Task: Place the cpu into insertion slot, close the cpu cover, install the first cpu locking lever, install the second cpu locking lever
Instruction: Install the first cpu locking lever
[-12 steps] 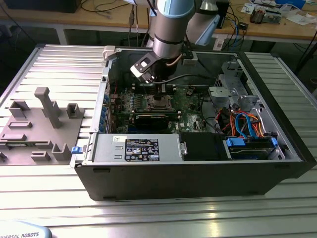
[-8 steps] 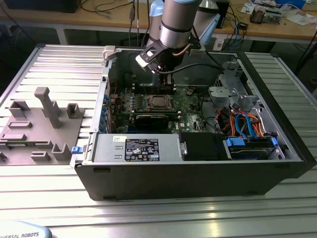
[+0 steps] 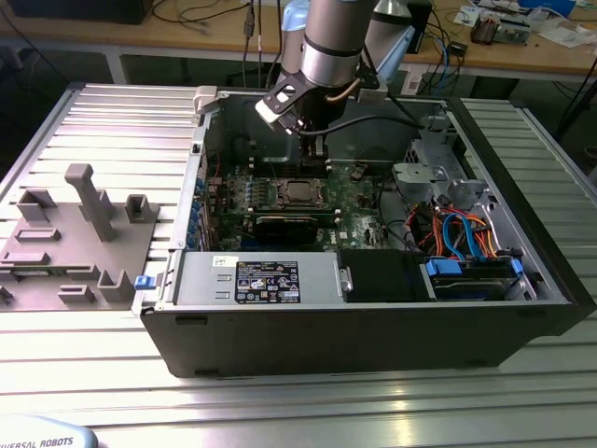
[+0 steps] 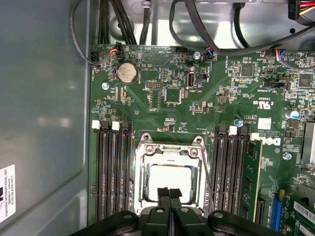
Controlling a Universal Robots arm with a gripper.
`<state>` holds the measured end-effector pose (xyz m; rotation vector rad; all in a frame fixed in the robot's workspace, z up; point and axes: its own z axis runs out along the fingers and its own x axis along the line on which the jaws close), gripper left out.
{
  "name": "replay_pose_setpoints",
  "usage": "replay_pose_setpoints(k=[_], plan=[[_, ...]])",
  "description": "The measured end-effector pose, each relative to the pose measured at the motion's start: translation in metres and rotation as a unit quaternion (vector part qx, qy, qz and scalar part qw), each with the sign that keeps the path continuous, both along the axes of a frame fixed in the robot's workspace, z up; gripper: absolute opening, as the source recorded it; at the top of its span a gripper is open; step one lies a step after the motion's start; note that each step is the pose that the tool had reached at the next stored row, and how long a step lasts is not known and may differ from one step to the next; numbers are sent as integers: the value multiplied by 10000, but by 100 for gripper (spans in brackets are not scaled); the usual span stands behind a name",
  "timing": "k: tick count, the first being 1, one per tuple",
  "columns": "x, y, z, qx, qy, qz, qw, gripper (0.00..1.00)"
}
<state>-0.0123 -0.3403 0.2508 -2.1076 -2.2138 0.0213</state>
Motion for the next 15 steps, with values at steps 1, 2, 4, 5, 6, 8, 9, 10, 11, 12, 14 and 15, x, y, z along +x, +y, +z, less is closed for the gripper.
replay_pose_setpoints(k=[1, 2, 4, 5, 6, 8, 9, 10, 11, 12, 14, 15], plan=[[0, 0, 1, 0, 0, 0, 10000, 11], [0, 0, 1, 0, 0, 2, 10000, 11], [0, 0, 1, 0, 0, 6, 10000, 11], [0, 0, 1, 0, 0, 8, 10000, 11], [0, 0, 1, 0, 0, 10, 10000, 11], [0, 0, 1, 0, 0, 11, 10000, 11], [0, 0, 1, 0, 0, 12, 10000, 11], [0, 0, 1, 0, 0, 12, 10000, 11], [0, 0, 1, 0, 0, 12, 10000, 11], [0, 0, 1, 0, 0, 13, 10000, 11], [0, 0, 1, 0, 0, 16, 10000, 11], [0, 0, 1, 0, 0, 19, 10000, 11]])
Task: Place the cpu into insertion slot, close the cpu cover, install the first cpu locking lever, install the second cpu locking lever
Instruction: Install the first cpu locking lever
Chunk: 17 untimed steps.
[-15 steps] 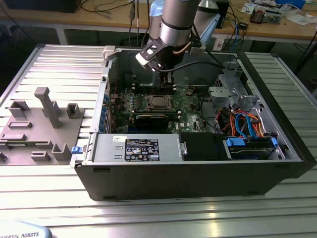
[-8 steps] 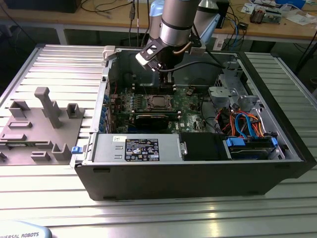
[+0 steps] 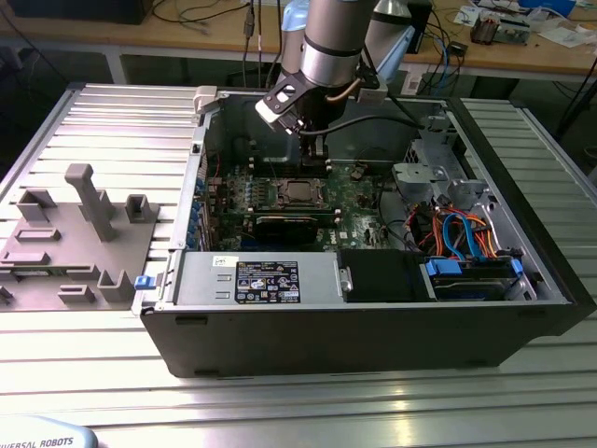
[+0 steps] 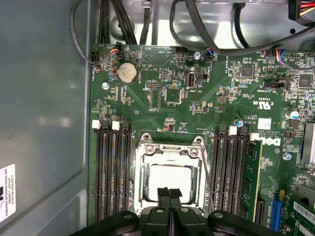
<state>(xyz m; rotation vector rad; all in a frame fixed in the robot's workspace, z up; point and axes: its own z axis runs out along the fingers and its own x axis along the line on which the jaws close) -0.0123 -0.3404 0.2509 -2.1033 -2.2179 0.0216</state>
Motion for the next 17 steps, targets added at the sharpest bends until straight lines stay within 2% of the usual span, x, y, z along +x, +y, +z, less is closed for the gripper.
replay_pose_setpoints(k=[17], plan=[[0, -1, 0, 1, 0, 345, 9994, 11]])
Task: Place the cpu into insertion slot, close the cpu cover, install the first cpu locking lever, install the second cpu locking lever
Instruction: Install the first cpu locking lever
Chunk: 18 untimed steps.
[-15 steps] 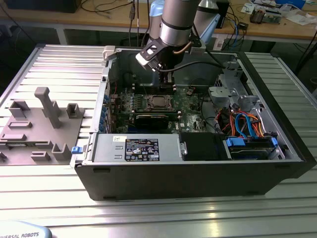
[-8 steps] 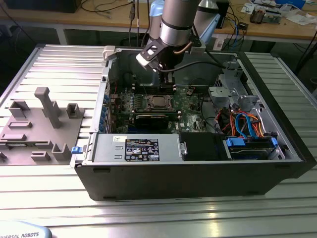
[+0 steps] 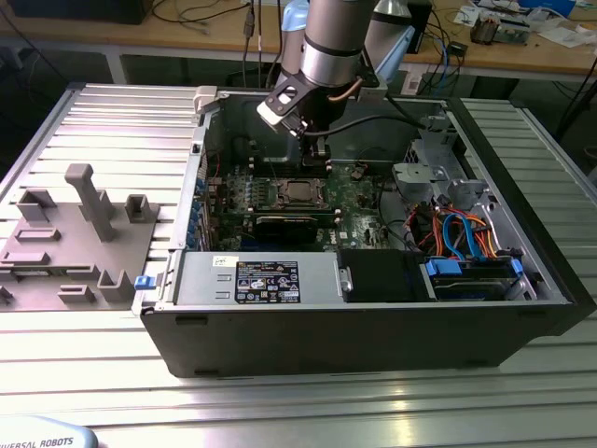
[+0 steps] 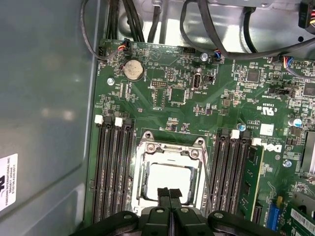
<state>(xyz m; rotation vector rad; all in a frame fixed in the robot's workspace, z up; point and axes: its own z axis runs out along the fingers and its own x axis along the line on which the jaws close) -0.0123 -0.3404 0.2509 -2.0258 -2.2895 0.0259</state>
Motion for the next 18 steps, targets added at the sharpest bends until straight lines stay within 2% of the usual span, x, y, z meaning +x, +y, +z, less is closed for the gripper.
replay_pose_setpoints(k=[18], plan=[[0, 0, 0, 2, 0, 251, 9997, 11]])
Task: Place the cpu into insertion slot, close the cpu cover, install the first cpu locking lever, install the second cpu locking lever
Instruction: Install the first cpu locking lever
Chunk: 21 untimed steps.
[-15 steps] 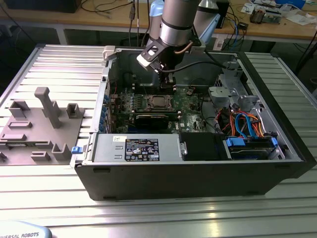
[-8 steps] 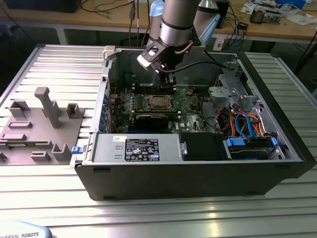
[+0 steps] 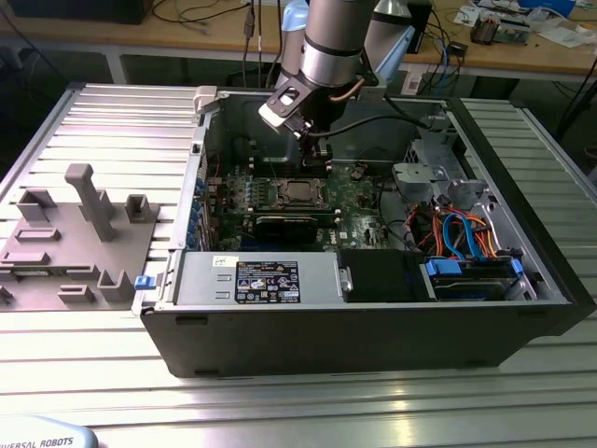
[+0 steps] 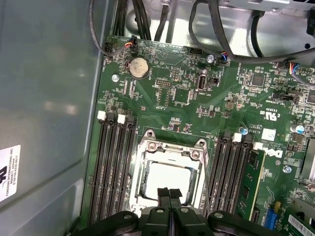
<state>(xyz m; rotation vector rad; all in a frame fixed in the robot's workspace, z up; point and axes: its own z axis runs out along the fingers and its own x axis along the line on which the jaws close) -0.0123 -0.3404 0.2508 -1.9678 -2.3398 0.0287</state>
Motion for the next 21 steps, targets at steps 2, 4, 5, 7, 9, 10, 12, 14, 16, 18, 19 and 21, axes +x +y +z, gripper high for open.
replay_pose_setpoints(k=[2, 4, 5, 7, 9, 10, 12, 14, 16, 18, 19, 21], plan=[[0, 0, 0, 0, 0, 21, 10000, 11], [0, 0, 0, 0, 0, 34, 10000, 11], [0, 0, 0, 0, 0, 40, 10000, 11], [0, 0, 0, 0, 0, 48, 10000, 11], [0, 0, 0, 0, 0, 56, 10000, 11], [0, 0, 0, 0, 0, 60, 10000, 11], [0, 0, 0, 0, 0, 65, 10000, 11], [0, 0, 0, 0, 0, 70, 10000, 11], [0, 0, 0, 0, 0, 77, 10000, 11], [0, 0, 0, 0, 0, 86, 10000, 11], [0, 0, 0, 0, 0, 92, 10000, 11], [0, 0, 0, 0, 0, 104, 9999, 11]])
